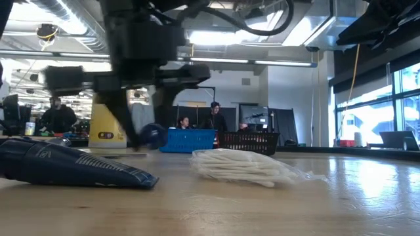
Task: Pick & Place Travel size toiletries
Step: Put the top right shave cream into the top black bin
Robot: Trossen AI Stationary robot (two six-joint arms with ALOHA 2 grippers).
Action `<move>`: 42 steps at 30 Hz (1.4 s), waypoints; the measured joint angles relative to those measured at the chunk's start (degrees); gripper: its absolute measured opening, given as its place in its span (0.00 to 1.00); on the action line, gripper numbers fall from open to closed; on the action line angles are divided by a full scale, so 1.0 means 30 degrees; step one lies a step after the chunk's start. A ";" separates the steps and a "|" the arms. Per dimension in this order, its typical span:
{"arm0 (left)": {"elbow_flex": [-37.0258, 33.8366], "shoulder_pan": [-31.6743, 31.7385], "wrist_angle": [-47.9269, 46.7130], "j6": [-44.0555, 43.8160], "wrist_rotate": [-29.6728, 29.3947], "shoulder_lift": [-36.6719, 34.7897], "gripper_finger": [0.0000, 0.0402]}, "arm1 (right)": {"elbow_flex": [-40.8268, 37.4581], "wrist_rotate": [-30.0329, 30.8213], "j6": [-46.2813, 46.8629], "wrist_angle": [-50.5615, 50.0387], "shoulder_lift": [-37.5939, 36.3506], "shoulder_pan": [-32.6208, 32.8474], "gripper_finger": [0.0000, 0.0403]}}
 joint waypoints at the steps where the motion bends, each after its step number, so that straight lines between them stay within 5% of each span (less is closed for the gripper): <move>1: 0.0133 0.0109 -0.0026 0.0170 -0.0316 0.0000 0.36 | 0.0000 0.0000 0.0005 0.0007 -0.0005 0.0000 0.35; 19: 0.3202 0.3215 -0.0197 0.0565 -0.5918 -0.0059 0.36 | 0.0000 -0.0004 0.0000 0.0004 0.0003 -0.0004 0.30; 42: 0.7612 0.9599 -0.0385 0.0533 -0.2606 -0.0102 0.36 | 0.0000 -0.0002 -0.0003 0.0000 -0.0002 0.0000 0.23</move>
